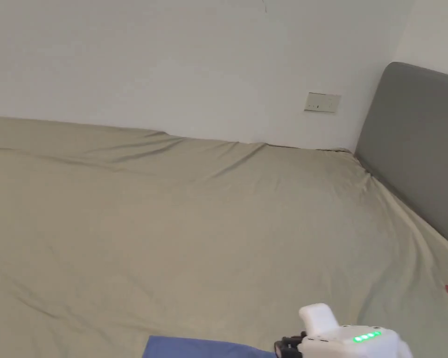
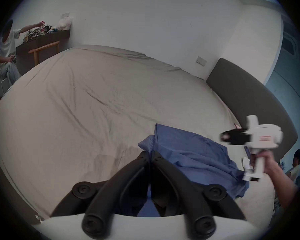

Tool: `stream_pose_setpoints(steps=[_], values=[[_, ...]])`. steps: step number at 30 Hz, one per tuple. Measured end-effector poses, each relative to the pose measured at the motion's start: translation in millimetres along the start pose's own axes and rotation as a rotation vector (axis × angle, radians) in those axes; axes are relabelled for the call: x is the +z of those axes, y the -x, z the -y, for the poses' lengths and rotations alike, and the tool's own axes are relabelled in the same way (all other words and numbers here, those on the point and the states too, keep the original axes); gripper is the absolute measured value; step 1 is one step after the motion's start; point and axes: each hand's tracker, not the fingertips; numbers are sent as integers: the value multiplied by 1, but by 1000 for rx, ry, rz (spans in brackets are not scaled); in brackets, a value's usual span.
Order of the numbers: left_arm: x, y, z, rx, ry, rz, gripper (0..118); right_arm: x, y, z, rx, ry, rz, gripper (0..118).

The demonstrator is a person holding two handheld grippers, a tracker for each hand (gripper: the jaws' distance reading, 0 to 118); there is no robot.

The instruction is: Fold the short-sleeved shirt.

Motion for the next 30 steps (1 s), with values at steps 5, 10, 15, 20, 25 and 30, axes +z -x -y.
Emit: stream_pose_setpoints(steps=[5, 10, 15, 20, 25, 30], values=[[1, 7, 3, -12, 19, -26, 4, -56, 7, 13, 12, 1, 12, 42], [8, 13, -7, 14, -1, -22, 4, -38, 8, 10, -54, 110, -22, 12], [39, 19, -33, 28, -56, 9, 4, 35, -4, 4, -259, -59, -188, 12], [94, 24, -72, -1, -179, 10, 4, 156, -15, -18, -283, -264, -218, 11], [166, 30, -135, -1, -327, 43, 4, 292, -25, -44, -314, -460, -222, 11], [240, 41, -209, 11, -484, 52, 4, 414, -20, -72, -273, -635, -105, 11]])
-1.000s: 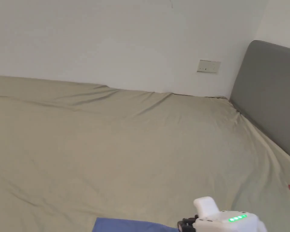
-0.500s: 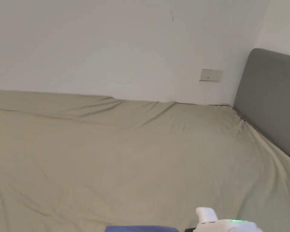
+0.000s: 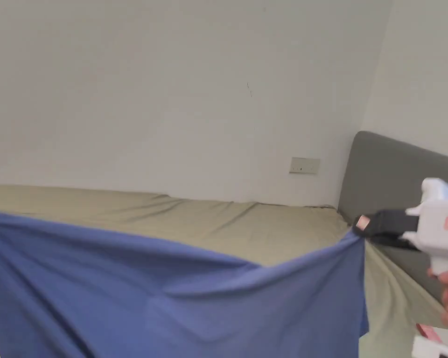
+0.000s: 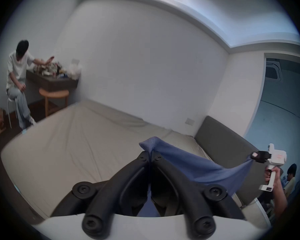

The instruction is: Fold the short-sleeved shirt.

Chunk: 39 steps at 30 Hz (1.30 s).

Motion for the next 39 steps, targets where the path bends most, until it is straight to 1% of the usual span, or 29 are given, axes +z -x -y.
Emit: stream_pose_setpoints(steps=[2, 4, 6, 7, 9, 10, 12, 13, 14, 17, 18, 19, 21, 24, 25, 27, 32, 34, 36, 37, 39], values=[[9, 2, -37, -22, -23, -34, 4, 26, 9, -32, 11, -53, 9, 11], [20, 3, -69, 10, -52, -33, 4, 49, 15, -59, -10, -87, -2, 11], [27, 4, -95, 69, -81, 30, 4, 63, 20, -84, -26, -101, -24, 12], [24, 11, -109, 85, -93, 47, 4, 71, 26, -95, -17, -116, -42, 12], [22, 7, -132, 58, -82, 46, 4, 80, 43, -114, 42, -162, -2, 11], [18, 4, -144, 42, -66, 39, 4, 81, 49, -122, 51, -165, -3, 11], [8, -4, -160, -4, -65, -4, 4, 79, 64, -139, 72, -169, 1, 12], [2, -8, -168, -39, -66, -42, 4, 76, 72, -146, 99, -171, 10, 12], [-4, -11, -174, -68, -68, -64, 4, 70, 79, -152, 132, -170, 27, 11], [-29, -17, -191, -65, -70, -88, 4, 51, 102, -170, 223, -163, 107, 11], [-39, -20, -196, -74, -82, -119, 4, 40, 101, -178, 250, -158, 124, 12], [-48, -26, -198, -115, -83, -167, 4, 30, 105, -184, 261, -155, 135, 11], [-69, -33, -205, -183, -92, -214, 4, 10, 107, -195, 262, -145, 138, 12], [-102, -34, -213, -162, -91, -209, 4, -24, 103, -206, 271, -120, 152, 12], [-114, -32, -217, -150, -78, -192, 4, -37, 101, -208, 280, -108, 191, 12], [-139, -27, -223, -141, -53, -198, 4, -60, 91, -214, 295, -92, 204, 12], [-202, -27, -231, -169, -56, -216, 4, -121, 71, -230, 272, -89, 232, 11], [-227, -25, -234, -179, -63, -196, 4, -147, 64, -238, 291, -91, 271, 11], [-254, -26, -241, -250, -36, -221, 4, -169, 60, -245, 310, -91, 290, 11], [-266, -26, -243, -259, -44, -229, 4, -179, 58, -250, 321, -92, 290, 11], [-284, -25, -250, -229, -74, -221, 4, -197, 59, -259, 340, -109, 309, 11]])
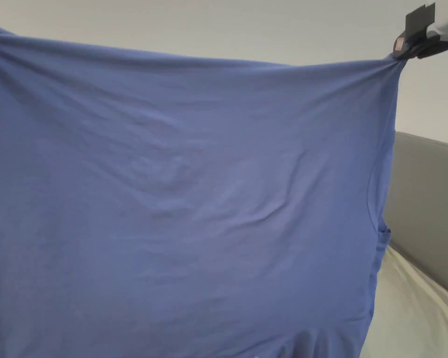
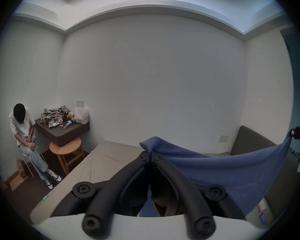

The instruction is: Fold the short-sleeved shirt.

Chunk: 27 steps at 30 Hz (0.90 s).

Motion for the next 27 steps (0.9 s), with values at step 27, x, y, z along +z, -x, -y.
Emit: stream_pose_setpoints(steps=[27], values=[[-83, -22, 387, -78, 435, 140, 3, -178, 51, 333, 182, 324, -41, 11]])
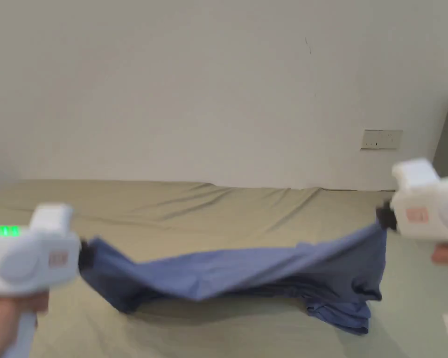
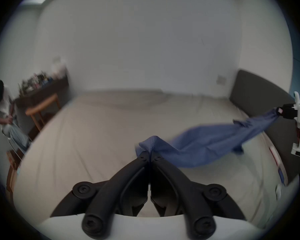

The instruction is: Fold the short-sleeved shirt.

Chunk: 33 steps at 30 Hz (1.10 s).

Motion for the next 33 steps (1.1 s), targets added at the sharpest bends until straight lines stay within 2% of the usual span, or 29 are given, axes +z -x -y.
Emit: stream_pose_setpoints(steps=[1, 2, 4, 8, 9, 11, 13, 15, 20, 23, 25, 27, 31, 33], values=[[-4, 3, 29, -7, 53, 12, 3, -4, 3, 35, -21, 11, -33, 11], [-3, 4, 56, 45, 55, -18, 3, -8, 6, 63, -29, 50, -53, 12], [-1, 12, 112, 132, 124, 28, 3, -20, 9, 122, -65, 142, -69, 11], [-8, 31, 185, 163, 231, -20, 3, -31, 21, 218, -88, 279, -57, 11], [-8, 33, 197, 202, 252, -17, 3, -32, 22, 236, -127, 299, -49, 11], [0, 39, 214, 279, 255, 12, 3, -31, 17, 262, -228, 355, -110, 11], [14, 44, 220, 360, 231, 61, 3, -14, 13, 276, -317, 332, -137, 12], [22, 53, 223, 355, 233, 65, 3, -1, 5, 280, -370, 301, -147, 11], [60, 77, 226, 376, 238, 106, 3, 44, -14, 288, -363, 315, -170, 11], [90, 80, 238, 294, 272, 135, 3, 74, -23, 307, -341, 343, -188, 11], [111, 83, 250, 298, 279, 135, 3, 96, -23, 325, -351, 376, -203, 11], [131, 88, 263, 326, 297, 152, 3, 118, -22, 342, -363, 393, -268, 11], [176, 92, 293, 348, 325, 163, 3, 164, -15, 376, -353, 413, -275, 11], [197, 95, 312, 368, 346, 191, 3, 185, -12, 392, -376, 437, -289, 11]])
